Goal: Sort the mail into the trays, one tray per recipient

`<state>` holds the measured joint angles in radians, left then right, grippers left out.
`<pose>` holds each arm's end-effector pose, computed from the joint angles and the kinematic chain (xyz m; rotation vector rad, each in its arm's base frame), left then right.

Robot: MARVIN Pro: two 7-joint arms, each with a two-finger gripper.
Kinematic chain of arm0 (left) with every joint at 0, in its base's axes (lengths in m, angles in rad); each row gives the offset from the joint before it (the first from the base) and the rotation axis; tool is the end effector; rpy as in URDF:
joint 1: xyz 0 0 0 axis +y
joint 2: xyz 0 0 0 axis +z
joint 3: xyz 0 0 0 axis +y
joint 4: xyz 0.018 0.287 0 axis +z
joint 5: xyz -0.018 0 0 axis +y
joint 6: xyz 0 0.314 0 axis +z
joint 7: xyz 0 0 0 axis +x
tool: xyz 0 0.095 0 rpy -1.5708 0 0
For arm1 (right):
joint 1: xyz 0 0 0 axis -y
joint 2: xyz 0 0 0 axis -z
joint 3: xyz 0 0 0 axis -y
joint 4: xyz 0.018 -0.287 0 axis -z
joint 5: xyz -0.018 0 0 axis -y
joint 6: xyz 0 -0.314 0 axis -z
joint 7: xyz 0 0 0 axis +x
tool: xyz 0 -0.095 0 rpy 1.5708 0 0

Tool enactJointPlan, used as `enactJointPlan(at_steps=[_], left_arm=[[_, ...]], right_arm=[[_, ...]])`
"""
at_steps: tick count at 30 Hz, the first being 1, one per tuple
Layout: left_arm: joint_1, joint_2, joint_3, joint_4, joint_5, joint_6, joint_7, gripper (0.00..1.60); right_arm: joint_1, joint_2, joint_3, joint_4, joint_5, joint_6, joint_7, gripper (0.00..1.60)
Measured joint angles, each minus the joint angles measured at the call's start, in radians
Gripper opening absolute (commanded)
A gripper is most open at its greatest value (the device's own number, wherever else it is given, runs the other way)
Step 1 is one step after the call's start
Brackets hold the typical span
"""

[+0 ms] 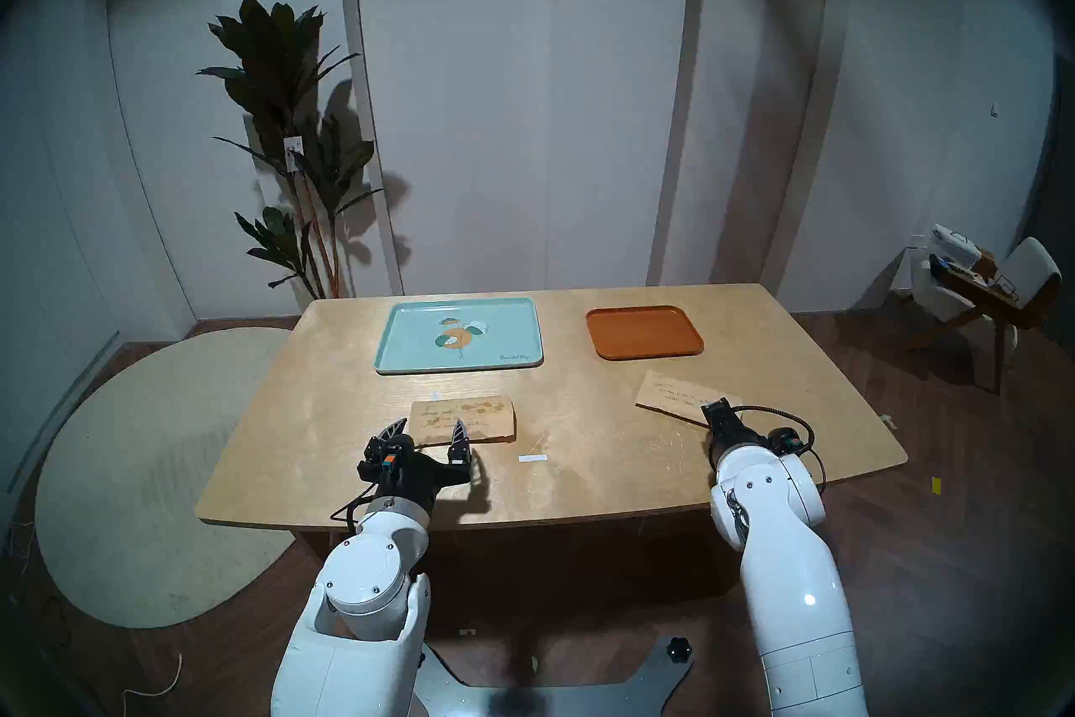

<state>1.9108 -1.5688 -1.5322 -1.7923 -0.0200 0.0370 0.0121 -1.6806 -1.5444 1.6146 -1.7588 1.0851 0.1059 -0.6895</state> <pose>0.3245 -0.0148 -0.3462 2.3599 0.0024 2.0176 0.3768 -0.0470 -0.3306 -2.0263 1.4961 -1.3297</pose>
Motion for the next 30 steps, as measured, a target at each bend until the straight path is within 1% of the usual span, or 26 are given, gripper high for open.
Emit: enactJointPlan(at_steps=[7, 15, 20, 21, 22, 24, 25, 30], left_arm=[[0.000, 0.000, 0.000, 0.000, 0.000, 0.000, 0.000, 1.60], [0.000, 0.000, 0.000, 0.000, 0.000, 0.000, 0.000, 1.60], [0.000, 0.000, 0.000, 0.000, 0.000, 0.000, 0.000, 1.60], [0.000, 0.000, 0.000, 0.000, 0.000, 0.000, 0.000, 1.60], [0.000, 0.000, 0.000, 0.000, 0.000, 0.000, 0.000, 1.60], [0.000, 0.000, 0.000, 0.000, 0.000, 0.000, 0.000, 1.60], [0.000, 0.000, 0.000, 0.000, 0.000, 0.000, 0.000, 1.60], [0.000, 0.000, 0.000, 0.000, 0.000, 0.000, 0.000, 1.60]], right_arm=[[0.031, 0.009, 0.006, 0.038, 0.005, -0.007, 0.011, 1.60], [0.091, 0.024, 0.012, 0.110, 0.006, -0.017, 0.031, 1.60], [0.109, 0.028, 0.012, 0.131, 0.005, -0.019, 0.034, 1.60], [0.114, 0.029, 0.012, 0.136, 0.005, -0.020, 0.035, 1.20], [0.118, 0.029, 0.012, 0.141, 0.005, -0.021, 0.036, 0.12], [0.120, 0.029, 0.013, 0.146, 0.006, -0.022, 0.037, 0.12], [0.121, 0.029, 0.013, 0.150, 0.007, -0.022, 0.037, 0.00], [0.120, 0.023, 0.012, 0.157, 0.016, -0.026, 0.039, 0.00]])
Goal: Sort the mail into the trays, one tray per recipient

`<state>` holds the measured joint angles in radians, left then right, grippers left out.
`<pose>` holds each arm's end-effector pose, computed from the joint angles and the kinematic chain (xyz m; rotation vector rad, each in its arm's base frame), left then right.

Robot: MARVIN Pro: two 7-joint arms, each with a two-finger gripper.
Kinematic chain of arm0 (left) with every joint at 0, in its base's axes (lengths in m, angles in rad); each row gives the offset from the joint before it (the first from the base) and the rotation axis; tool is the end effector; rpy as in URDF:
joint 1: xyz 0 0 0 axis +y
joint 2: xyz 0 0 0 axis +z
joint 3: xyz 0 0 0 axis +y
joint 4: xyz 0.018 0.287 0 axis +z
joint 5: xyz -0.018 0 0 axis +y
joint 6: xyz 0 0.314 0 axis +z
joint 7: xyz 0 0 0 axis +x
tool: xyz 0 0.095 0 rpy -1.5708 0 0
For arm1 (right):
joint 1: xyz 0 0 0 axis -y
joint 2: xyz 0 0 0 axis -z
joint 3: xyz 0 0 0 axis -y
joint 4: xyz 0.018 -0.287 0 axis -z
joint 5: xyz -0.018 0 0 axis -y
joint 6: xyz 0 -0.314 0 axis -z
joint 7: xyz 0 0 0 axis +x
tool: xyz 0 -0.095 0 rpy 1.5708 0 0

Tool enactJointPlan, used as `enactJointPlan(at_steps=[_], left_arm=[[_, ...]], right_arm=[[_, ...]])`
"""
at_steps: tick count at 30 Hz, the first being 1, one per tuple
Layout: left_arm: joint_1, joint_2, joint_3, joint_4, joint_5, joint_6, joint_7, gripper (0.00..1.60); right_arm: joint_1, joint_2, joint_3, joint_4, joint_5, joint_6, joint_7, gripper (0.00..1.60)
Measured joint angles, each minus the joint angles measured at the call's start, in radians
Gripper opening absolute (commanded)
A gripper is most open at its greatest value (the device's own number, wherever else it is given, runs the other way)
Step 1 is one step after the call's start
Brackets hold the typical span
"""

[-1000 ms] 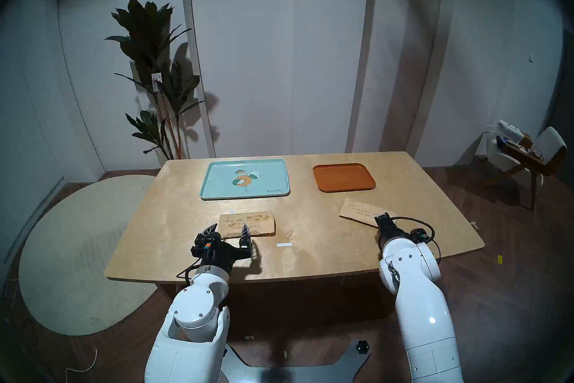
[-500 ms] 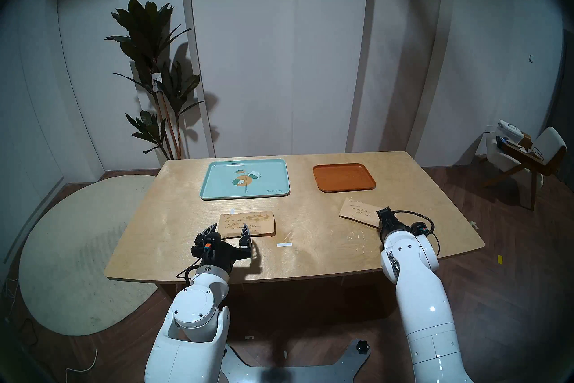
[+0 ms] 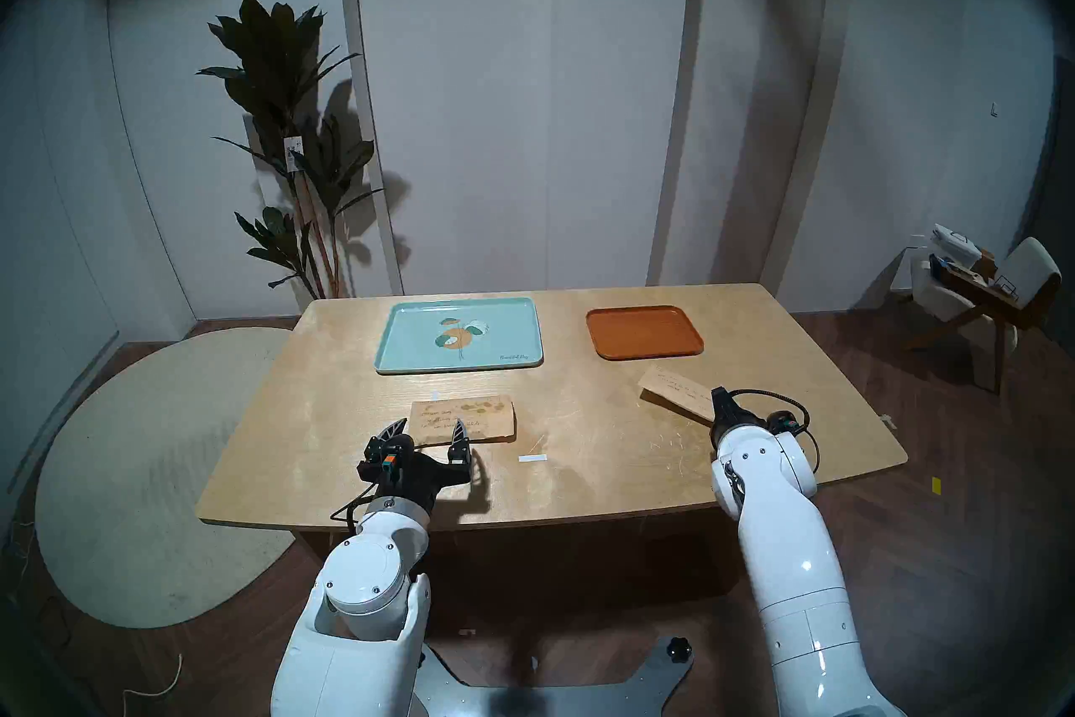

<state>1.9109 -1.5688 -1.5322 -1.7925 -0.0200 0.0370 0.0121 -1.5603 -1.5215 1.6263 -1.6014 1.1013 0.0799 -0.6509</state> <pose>0.3245 -0.0148 -0.3462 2.3598 0.0024 2.0177 0.4112 -0.0604 -0.3403 -2.0053 1.5153 -1.3439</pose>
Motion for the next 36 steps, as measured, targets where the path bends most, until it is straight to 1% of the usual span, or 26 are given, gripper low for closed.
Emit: enactJointPlan(at_steps=[9, 19, 28, 36], left_arm=[[0.000, 0.000, 0.000, 0.000, 0.000, 0.000, 0.000, 1.60], [0.000, 0.000, 0.000, 0.001, 0.000, 0.000, 0.000, 1.60], [0.000, 0.000, 0.000, 0.001, 0.000, 0.000, 0.000, 1.60], [0.000, 0.000, 0.000, 0.001, -0.001, 0.000, 0.000, 1.60]], right_arm=[[-0.005, -0.006, -0.022, -0.018, 0.004, -0.003, 0.010, 0.00], [0.014, 0.004, -0.087, -0.055, -0.022, 0.023, 0.030, 0.00], [0.080, 0.027, -0.149, -0.073, -0.058, 0.064, 0.048, 0.00], [0.155, 0.049, -0.176, -0.070, -0.087, 0.102, 0.063, 0.00]])
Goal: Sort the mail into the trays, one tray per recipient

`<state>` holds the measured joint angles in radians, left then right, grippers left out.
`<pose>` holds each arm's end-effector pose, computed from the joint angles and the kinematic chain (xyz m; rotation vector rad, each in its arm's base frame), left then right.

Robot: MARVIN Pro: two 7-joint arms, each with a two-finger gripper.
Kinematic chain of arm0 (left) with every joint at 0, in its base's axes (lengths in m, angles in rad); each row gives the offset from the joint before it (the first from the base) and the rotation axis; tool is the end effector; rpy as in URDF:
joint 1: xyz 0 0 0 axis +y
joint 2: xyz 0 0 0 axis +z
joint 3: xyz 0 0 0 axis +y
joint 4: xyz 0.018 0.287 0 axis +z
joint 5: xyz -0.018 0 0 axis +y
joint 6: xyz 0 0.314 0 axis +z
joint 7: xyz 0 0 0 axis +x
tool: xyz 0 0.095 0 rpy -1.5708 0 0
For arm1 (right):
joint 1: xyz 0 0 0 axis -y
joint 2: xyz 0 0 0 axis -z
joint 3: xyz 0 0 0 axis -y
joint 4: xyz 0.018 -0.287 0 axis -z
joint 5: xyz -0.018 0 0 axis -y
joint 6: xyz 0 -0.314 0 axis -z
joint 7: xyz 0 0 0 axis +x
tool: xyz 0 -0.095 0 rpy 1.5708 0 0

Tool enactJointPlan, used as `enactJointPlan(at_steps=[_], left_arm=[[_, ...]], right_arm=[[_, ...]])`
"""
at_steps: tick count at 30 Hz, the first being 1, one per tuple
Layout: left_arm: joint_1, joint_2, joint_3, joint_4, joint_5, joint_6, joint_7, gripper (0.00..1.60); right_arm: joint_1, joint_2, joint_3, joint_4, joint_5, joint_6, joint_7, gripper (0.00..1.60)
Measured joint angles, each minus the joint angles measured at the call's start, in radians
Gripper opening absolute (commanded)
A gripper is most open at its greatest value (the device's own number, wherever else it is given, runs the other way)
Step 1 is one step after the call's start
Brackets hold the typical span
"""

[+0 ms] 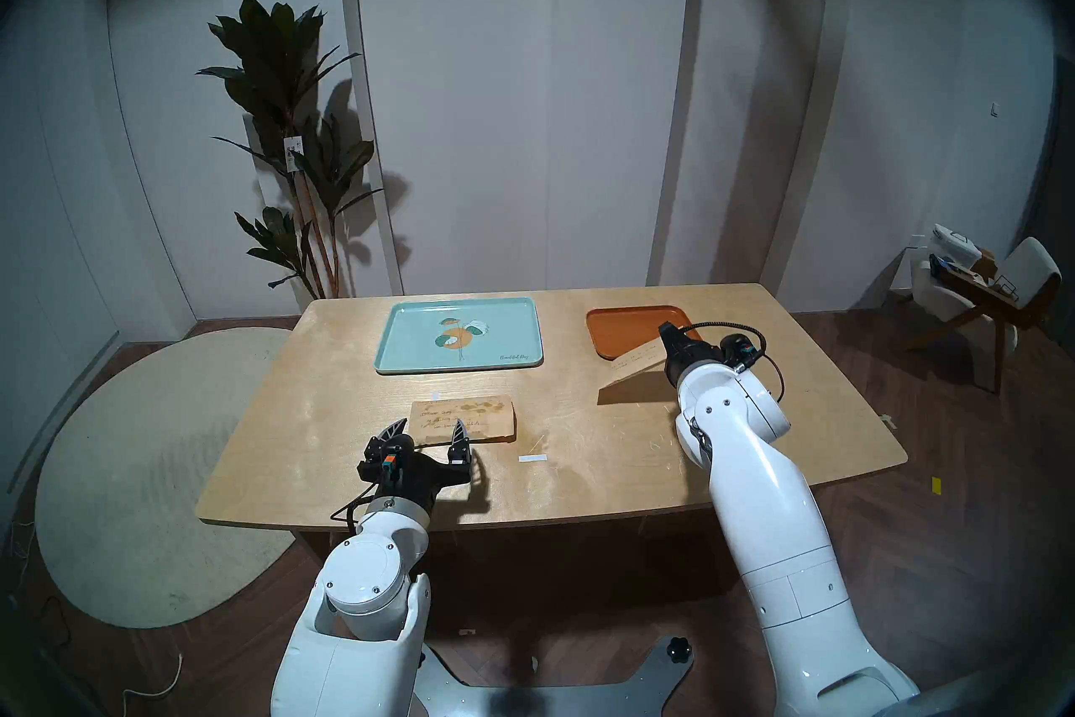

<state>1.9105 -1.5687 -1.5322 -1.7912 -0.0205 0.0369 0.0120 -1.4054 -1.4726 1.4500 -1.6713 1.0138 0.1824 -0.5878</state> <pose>0.3245 -0.0147 -0.3466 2.3603 0.0027 2.0165 0.4606 0.0031 -0.2470 -2.0050 1.0197 -1.5343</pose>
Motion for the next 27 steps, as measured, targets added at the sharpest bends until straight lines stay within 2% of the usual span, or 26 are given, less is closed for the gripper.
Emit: enactJointPlan(at_steps=[7, 27], left_arm=[[0.000, 0.000, 0.000, 0.000, 0.000, 0.000, 0.000, 1.60], [0.000, 0.000, 0.000, 0.002, -0.001, 0.000, 0.000, 1.60]], right_arm=[[0.063, 0.019, 0.008, 0.042, -0.031, 0.028, 0.027, 0.00], [0.246, 0.066, 0.057, 0.311, -0.088, 0.076, 0.115, 0.00]])
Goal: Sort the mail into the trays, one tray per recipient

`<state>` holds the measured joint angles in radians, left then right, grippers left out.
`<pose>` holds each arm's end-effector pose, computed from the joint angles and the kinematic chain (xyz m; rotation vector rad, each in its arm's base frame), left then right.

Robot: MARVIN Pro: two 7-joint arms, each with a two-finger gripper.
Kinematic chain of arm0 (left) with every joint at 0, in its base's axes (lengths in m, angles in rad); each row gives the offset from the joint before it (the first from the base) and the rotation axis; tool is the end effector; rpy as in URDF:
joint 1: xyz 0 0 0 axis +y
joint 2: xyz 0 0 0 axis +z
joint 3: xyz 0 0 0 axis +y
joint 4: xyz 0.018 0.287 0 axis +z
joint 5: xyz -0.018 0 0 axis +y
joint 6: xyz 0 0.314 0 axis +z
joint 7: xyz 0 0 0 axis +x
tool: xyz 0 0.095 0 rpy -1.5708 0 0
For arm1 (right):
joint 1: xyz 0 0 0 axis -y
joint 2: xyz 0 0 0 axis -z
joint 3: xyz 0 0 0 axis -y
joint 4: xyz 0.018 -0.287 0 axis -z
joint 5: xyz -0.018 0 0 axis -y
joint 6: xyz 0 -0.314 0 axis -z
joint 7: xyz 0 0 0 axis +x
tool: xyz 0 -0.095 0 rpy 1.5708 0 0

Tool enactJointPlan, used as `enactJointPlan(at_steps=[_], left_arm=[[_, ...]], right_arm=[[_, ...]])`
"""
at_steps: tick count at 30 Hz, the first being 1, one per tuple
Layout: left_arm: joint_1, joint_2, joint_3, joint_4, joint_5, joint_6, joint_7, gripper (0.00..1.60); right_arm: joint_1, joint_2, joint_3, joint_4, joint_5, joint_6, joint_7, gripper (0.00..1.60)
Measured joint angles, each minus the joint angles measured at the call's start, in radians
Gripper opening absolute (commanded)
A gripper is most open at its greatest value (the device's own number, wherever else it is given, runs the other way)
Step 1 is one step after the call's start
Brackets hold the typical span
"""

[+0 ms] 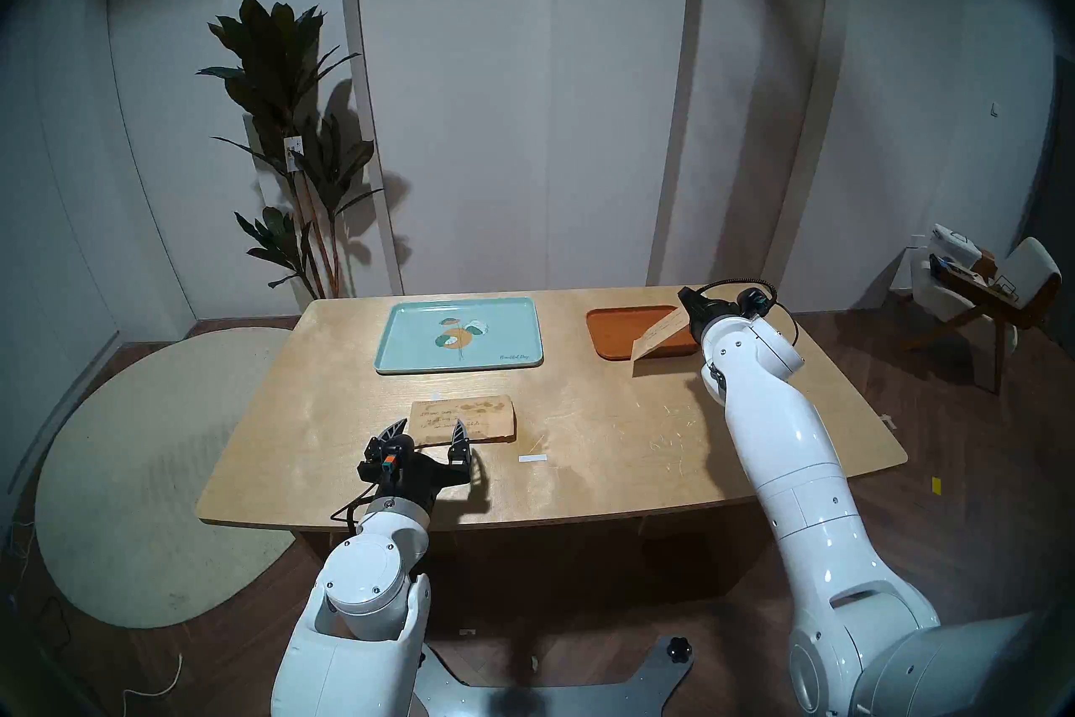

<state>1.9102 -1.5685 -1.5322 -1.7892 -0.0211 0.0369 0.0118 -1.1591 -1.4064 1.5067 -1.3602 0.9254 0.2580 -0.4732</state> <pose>0.3245 -0.0147 -0.3473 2.3618 0.0029 2.0142 0.5307 -0.0549 -0.2382 -2.1203 0.9400 -1.6436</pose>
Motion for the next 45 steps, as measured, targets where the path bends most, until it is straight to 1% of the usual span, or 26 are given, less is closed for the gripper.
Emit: enactJointPlan(at_steps=[7, 17, 21, 27, 32, 38, 45], left_arm=[[0.000, 0.000, 0.000, 0.000, 0.000, 0.000, 0.000, 1.60], [0.000, 0.000, 0.000, 0.001, -0.001, 0.000, 0.000, 1.60], [0.000, 0.000, 0.000, 0.001, -0.001, 0.000, 0.000, 1.60], [0.000, 0.000, 0.000, 0.002, -0.001, 0.000, 0.000, 1.60], [0.000, 0.000, 0.000, 0.003, -0.001, 0.000, 0.000, 1.60], [0.000, 0.000, 0.000, 0.003, -0.001, 0.000, 0.000, 1.60], [-0.001, 0.000, 0.000, 0.003, -0.002, 0.000, 0.000, 1.60]], right_arm=[[0.058, 0.004, -0.002, 0.097, -0.015, -0.001, 0.028, 0.00], [0.140, -0.009, -0.033, 0.230, -0.038, -0.007, 0.061, 0.00], [0.187, -0.026, -0.054, 0.299, -0.054, -0.012, 0.072, 0.00], [0.232, -0.049, -0.080, 0.363, -0.075, -0.018, 0.079, 0.00], [0.279, -0.073, -0.105, 0.437, -0.095, -0.026, 0.087, 0.00], [0.333, -0.088, -0.120, 0.545, -0.114, -0.039, 0.101, 0.00], [0.389, -0.084, -0.122, 0.682, -0.128, -0.051, 0.127, 0.00]])
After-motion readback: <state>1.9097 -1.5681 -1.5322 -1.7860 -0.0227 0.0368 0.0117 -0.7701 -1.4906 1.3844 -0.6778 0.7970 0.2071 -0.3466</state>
